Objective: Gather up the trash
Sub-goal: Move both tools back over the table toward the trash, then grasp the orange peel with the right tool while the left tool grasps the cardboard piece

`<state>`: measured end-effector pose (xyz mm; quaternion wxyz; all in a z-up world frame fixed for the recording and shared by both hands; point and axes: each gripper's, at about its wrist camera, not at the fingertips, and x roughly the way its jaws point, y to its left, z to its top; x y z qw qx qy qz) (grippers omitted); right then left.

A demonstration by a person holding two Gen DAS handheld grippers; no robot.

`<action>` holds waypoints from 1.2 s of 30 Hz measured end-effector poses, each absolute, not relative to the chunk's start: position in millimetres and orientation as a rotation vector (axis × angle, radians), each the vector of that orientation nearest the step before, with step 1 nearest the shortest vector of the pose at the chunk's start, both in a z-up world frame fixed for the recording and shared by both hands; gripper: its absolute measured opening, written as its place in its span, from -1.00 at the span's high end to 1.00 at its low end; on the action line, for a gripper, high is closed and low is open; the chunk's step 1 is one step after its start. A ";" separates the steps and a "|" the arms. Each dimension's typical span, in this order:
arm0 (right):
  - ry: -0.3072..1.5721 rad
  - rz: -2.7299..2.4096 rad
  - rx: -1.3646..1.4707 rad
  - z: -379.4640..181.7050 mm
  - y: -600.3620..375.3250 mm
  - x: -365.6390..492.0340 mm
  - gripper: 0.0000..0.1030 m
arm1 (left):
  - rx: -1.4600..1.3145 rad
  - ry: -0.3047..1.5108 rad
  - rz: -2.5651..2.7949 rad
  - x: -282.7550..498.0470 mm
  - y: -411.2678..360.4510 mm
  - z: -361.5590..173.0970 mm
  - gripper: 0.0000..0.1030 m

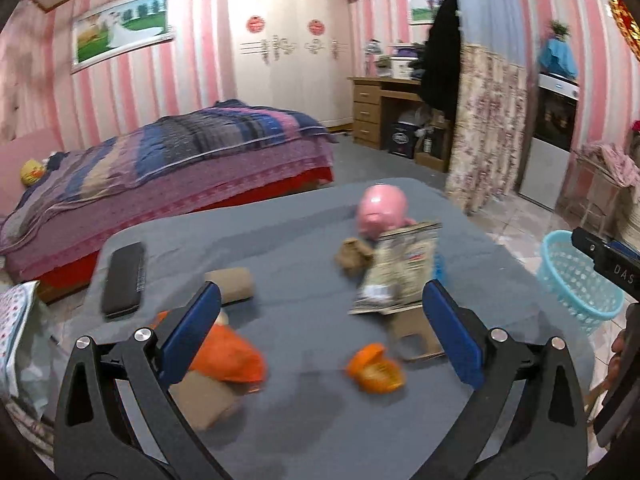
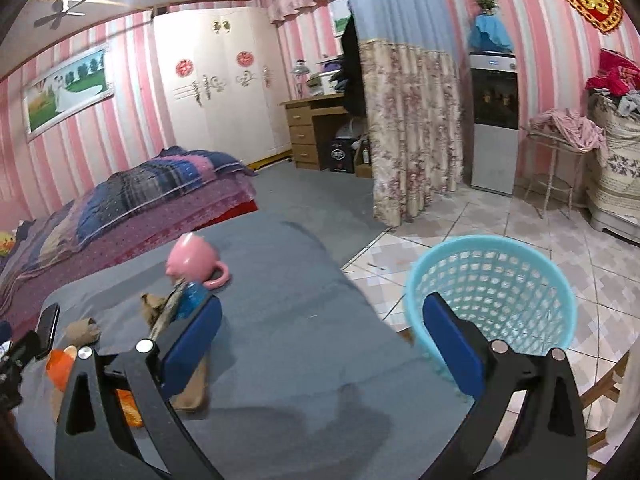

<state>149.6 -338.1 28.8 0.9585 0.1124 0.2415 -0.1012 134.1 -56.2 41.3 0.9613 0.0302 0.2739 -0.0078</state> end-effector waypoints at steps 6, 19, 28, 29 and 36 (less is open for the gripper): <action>0.518 -0.153 0.133 13.9 -291.6 158.0 -0.91 | 0.031 0.571 0.088 126.7 4.9 31.1 -0.89; 0.617 -0.021 -0.011 -19.2 -221.0 168.5 -0.91 | 0.020 0.695 0.129 124.1 61.6 -44.5 -0.89; 0.642 0.062 -0.083 -32.2 -191.8 161.0 -0.90 | 0.032 0.766 0.027 136.7 44.4 -76.3 -0.28; 0.653 0.084 -0.088 -34.5 -187.8 160.7 -0.89 | 0.028 0.780 0.014 138.0 44.9 -77.6 -0.14; 0.738 0.215 -0.105 -58.2 -163.0 158.7 -0.36 | 0.064 0.726 0.027 122.5 46.9 -61.9 -0.11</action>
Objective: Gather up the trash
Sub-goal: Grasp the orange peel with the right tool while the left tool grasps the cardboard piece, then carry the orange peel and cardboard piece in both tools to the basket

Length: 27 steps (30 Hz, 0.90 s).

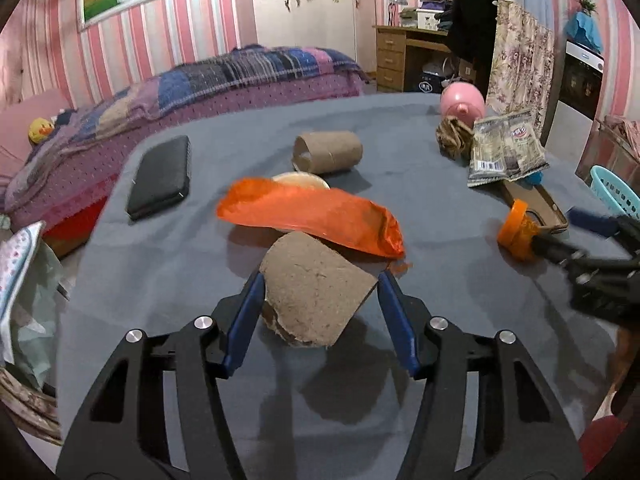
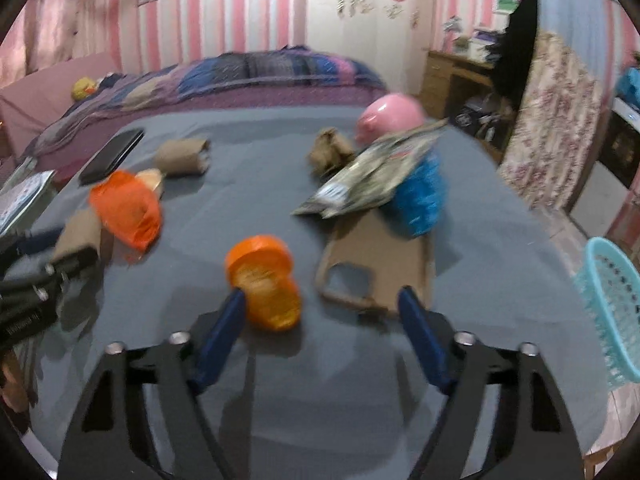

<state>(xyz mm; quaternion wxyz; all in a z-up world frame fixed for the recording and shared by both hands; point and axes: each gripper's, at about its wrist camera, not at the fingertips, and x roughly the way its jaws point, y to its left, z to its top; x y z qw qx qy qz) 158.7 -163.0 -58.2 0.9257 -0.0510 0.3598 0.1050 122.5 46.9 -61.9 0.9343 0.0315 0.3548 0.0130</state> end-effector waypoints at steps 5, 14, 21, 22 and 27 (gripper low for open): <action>0.766 0.285 -0.103 -66.8 -149.6 160.4 -0.20 | 0.053 0.702 0.040 115.1 54.4 -48.6 -0.11; 0.797 0.382 -0.031 -55.9 -164.2 162.2 0.69 | 0.049 0.683 0.056 111.6 54.1 -38.1 -0.11; 0.794 0.274 0.042 -44.3 -223.9 174.5 0.74 | 0.057 0.662 0.041 111.5 39.5 -29.4 -0.11; 0.791 0.243 0.050 -43.1 -235.6 175.9 0.74 | 0.061 0.659 0.036 111.8 35.9 -28.3 -0.11; 0.763 0.188 0.074 -36.9 -264.7 175.9 0.74 | 0.077 0.631 0.013 110.6 17.6 -22.9 -0.11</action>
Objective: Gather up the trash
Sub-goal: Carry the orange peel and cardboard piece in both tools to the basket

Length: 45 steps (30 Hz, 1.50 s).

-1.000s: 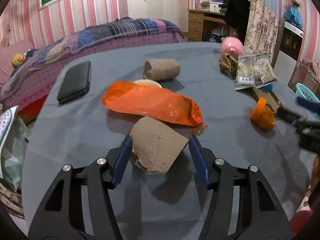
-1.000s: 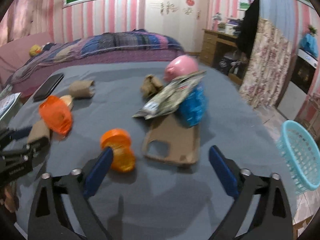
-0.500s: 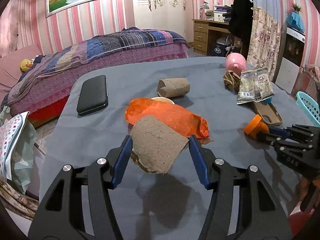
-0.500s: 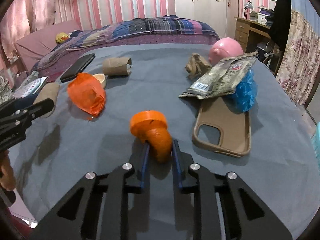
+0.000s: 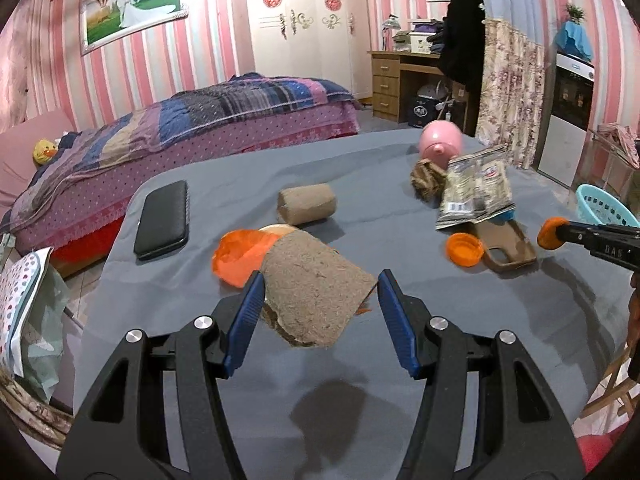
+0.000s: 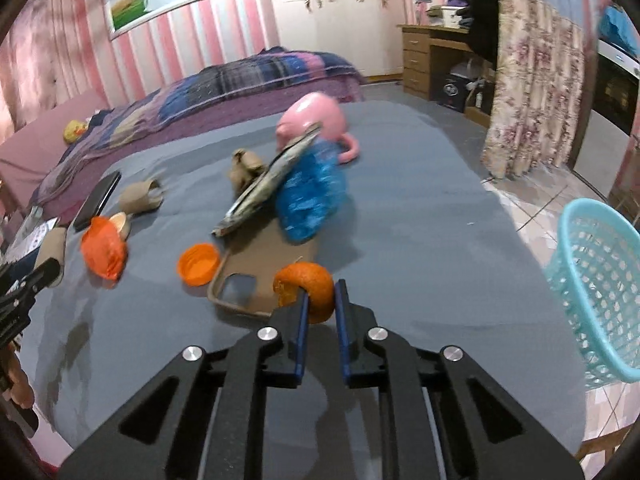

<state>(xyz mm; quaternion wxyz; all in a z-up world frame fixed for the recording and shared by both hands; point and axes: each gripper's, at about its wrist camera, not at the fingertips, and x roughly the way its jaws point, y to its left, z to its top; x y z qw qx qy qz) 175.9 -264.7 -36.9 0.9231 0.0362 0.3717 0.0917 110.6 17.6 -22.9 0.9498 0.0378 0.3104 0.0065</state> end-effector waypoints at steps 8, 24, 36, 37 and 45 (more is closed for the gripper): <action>0.696 0.172 0.055 -22.0 -284.6 166.2 0.74 | 0.079 0.585 -0.002 119.8 -6.9 -4.6 -0.11; 0.604 0.104 0.095 1.4 -340.0 160.3 0.74 | 0.017 0.528 -0.135 159.3 -80.0 29.1 -0.11; 0.545 -0.090 0.165 15.4 -422.4 155.2 0.74 | 0.070 0.494 -0.223 189.7 -175.6 39.8 -0.11; 0.540 -0.122 0.164 16.0 -431.8 154.0 0.74 | 0.069 0.492 -0.237 191.6 -185.0 39.9 -0.11; 0.530 -0.308 0.135 14.4 -493.3 148.7 0.74 | 0.095 0.494 -0.323 207.4 -258.5 30.3 -0.11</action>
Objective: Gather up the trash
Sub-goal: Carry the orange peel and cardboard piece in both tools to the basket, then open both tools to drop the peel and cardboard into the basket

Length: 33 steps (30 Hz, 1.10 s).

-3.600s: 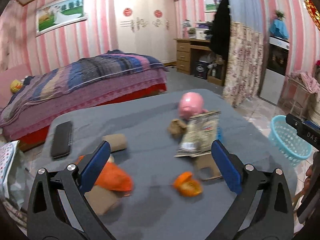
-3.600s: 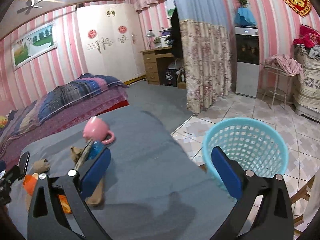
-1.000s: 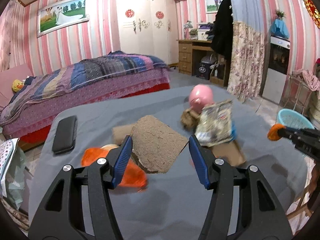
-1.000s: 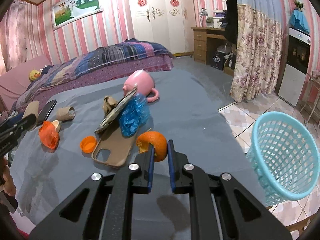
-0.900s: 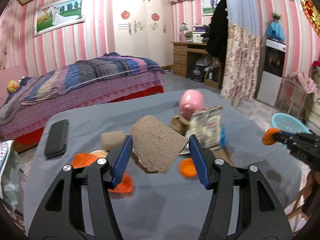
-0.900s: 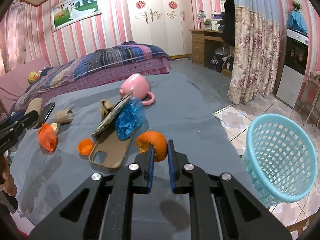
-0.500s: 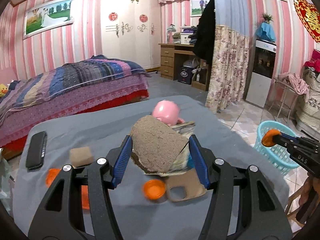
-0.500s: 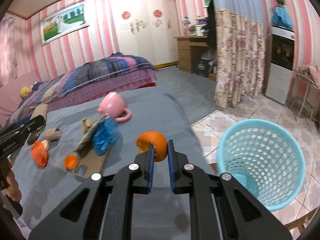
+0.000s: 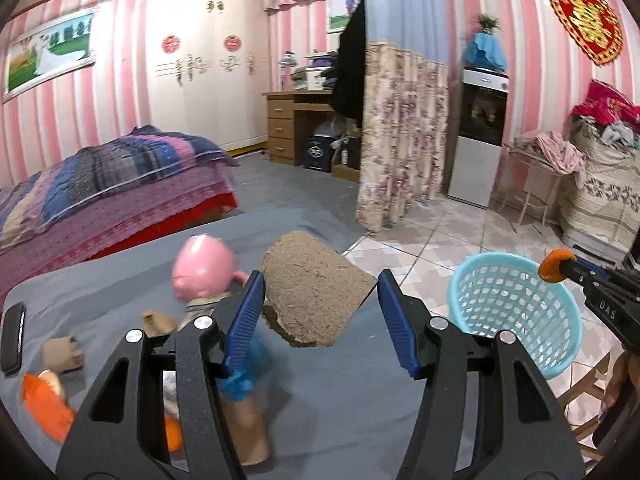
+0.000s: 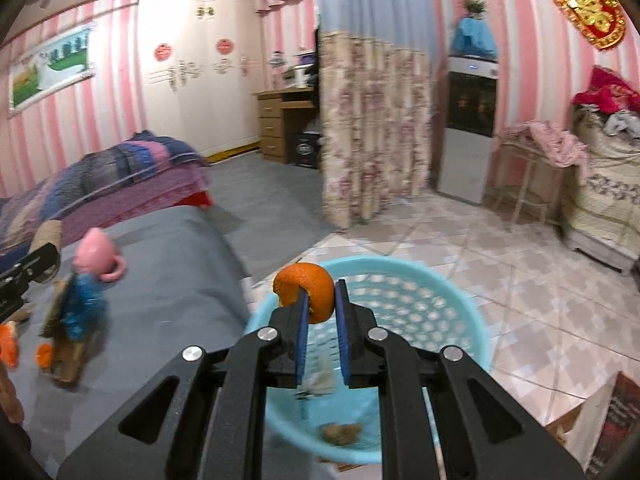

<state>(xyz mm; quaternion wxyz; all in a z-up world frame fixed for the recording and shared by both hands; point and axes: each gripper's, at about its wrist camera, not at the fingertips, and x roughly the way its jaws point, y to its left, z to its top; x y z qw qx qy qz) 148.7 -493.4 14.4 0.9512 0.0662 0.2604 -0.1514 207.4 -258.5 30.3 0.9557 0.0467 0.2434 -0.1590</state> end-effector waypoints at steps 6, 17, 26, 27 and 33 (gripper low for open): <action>0.538 -0.398 0.133 4.8 -531.5 143.8 0.74 | 0.106 0.502 -0.400 215.0 -304.9 25.0 -0.11; 0.557 -0.469 0.176 -15.4 -576.4 142.8 0.75 | 0.170 0.538 -0.532 218.1 -383.4 -3.9 -0.11; 0.556 -0.506 0.241 -24.0 -602.5 137.3 0.75 | 0.193 0.572 -0.632 230.6 -434.5 -29.7 -0.13; 0.554 -0.510 0.253 -24.4 -605.2 136.3 0.75 | 0.198 0.572 -0.638 233.3 -437.4 -31.1 -0.14; 0.559 -0.505 0.262 -29.3 -607.9 136.4 0.75 | 0.202 0.582 -0.642 248.5 -448.2 -32.7 -0.47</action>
